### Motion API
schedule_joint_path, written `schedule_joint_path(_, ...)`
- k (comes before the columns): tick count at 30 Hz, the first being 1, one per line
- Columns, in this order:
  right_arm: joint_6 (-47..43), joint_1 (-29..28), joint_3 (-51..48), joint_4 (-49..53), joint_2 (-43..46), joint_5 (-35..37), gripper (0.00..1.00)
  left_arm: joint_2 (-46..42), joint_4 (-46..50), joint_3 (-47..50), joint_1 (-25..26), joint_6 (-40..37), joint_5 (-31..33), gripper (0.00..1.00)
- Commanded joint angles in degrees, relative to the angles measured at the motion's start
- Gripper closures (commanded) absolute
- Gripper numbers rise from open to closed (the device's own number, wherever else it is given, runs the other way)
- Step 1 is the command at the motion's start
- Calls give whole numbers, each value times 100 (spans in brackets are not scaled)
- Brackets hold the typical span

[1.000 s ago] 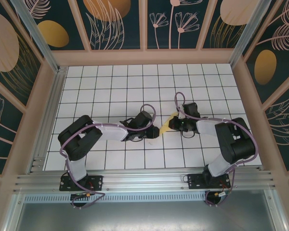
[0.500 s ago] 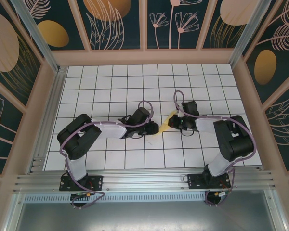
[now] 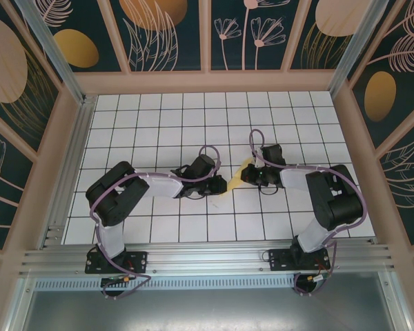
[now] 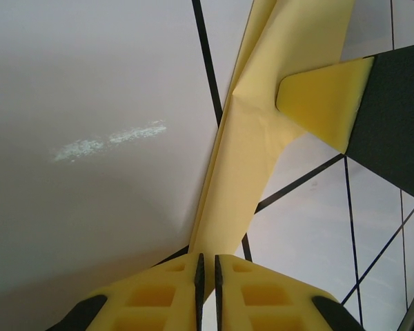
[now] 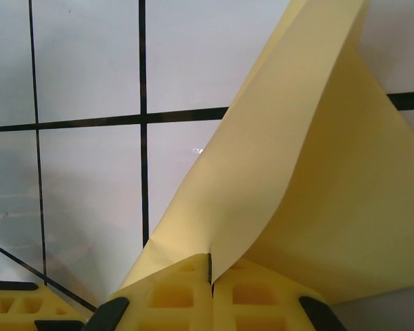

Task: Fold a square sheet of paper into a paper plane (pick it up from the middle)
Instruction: Fold the wing for the fifth time at the center of the table.

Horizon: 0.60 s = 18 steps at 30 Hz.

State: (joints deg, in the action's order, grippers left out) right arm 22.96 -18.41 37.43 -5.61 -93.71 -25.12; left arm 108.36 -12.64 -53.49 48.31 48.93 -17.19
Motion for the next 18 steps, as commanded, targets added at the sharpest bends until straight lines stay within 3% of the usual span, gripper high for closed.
schedule_joint_path(1, 22, 55, -8, 262, -218, 226, 100, 158, 330, -108, -15, -134, -41, 85)
schedule_joint_path(18, 105, 67, 53, 288, -381, 269, 100, -14, 629, 100, 52, -241, 27, 86)
